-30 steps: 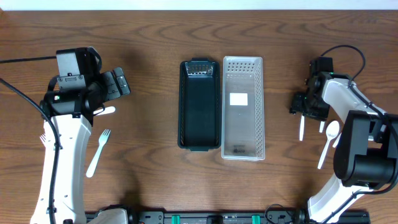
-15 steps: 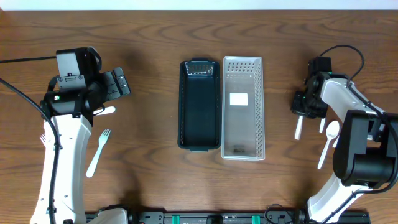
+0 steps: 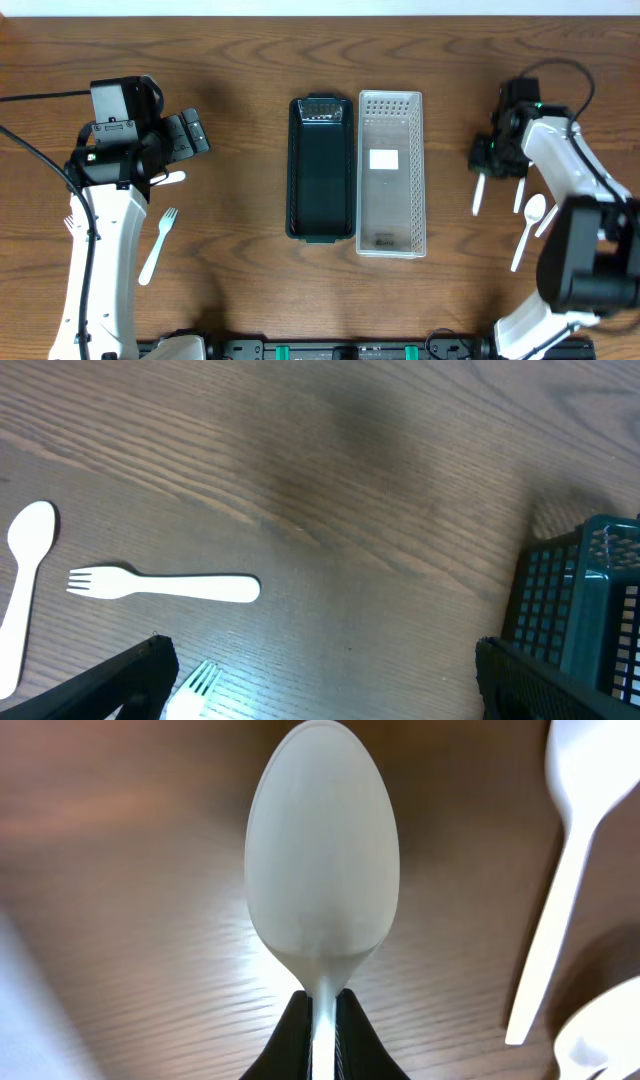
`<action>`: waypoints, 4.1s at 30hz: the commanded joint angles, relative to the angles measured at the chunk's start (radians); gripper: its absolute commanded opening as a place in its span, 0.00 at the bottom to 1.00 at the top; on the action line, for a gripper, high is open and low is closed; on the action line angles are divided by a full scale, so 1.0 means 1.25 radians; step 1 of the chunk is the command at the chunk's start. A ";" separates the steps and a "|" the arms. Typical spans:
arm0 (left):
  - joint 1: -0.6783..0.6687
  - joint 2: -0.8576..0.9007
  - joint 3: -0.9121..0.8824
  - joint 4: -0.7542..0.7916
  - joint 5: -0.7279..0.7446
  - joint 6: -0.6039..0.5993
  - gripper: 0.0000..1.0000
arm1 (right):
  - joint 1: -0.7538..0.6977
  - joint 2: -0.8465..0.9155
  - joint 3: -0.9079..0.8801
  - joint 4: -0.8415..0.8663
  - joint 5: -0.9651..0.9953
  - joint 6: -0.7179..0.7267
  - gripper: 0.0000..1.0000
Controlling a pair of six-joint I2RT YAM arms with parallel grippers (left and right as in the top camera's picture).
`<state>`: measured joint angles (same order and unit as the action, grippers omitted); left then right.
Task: Pack container
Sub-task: 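Carry the spoon left and drop it into the white basket, then return the right gripper and grasp a second white spoon, then place the second spoon into the white basket, nudging the basket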
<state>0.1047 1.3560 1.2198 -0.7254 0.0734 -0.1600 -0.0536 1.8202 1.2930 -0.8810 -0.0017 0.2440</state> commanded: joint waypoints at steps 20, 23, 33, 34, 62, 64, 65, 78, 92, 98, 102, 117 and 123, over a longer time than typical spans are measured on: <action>0.003 0.002 0.016 0.000 0.004 0.007 0.98 | 0.381 -0.070 0.057 0.050 0.008 0.081 0.01; 0.003 0.002 0.016 0.000 0.004 0.007 0.98 | 0.384 -0.030 0.057 0.053 0.003 0.093 0.01; 0.003 0.002 0.016 0.000 0.004 0.007 0.98 | 0.340 -0.129 0.063 0.043 0.084 0.093 0.75; 0.003 0.002 0.016 0.000 0.004 0.007 0.98 | 0.323 -0.160 0.063 0.038 0.100 0.092 0.77; 0.003 0.002 0.016 0.000 0.004 0.007 0.98 | -0.102 -0.295 -0.395 -0.018 0.166 0.278 0.66; 0.003 0.002 0.016 0.000 0.004 0.007 0.98 | -0.118 -0.295 -0.426 0.021 0.167 0.278 0.66; 0.003 0.002 0.016 0.000 0.004 0.007 0.98 | -0.128 -0.295 -0.442 0.043 0.166 0.277 0.67; 0.003 0.002 0.016 0.000 0.004 0.007 0.98 | -0.231 -0.293 -0.492 0.182 0.163 0.267 0.71; 0.003 0.002 0.016 0.000 0.004 0.007 0.98 | -0.231 -0.198 -0.509 0.298 0.157 0.259 0.48; 0.003 0.002 0.016 0.000 0.004 0.007 0.98 | -0.231 -0.193 -0.504 0.298 0.113 0.259 0.01; 0.003 0.002 0.016 0.000 0.004 0.007 0.98 | -0.230 -0.230 -0.471 0.262 0.027 0.259 0.01; 0.003 0.002 0.016 0.000 0.004 0.007 0.98 | 0.052 -0.552 -0.303 0.240 -0.215 0.145 0.01; 0.003 0.002 0.016 0.000 0.004 0.007 0.98 | 0.231 -0.440 -0.308 0.271 -0.138 0.151 0.02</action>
<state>0.1047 1.3560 1.2198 -0.7258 0.0757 -0.1600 0.1574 1.1912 0.9157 -0.5518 -0.2234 0.4534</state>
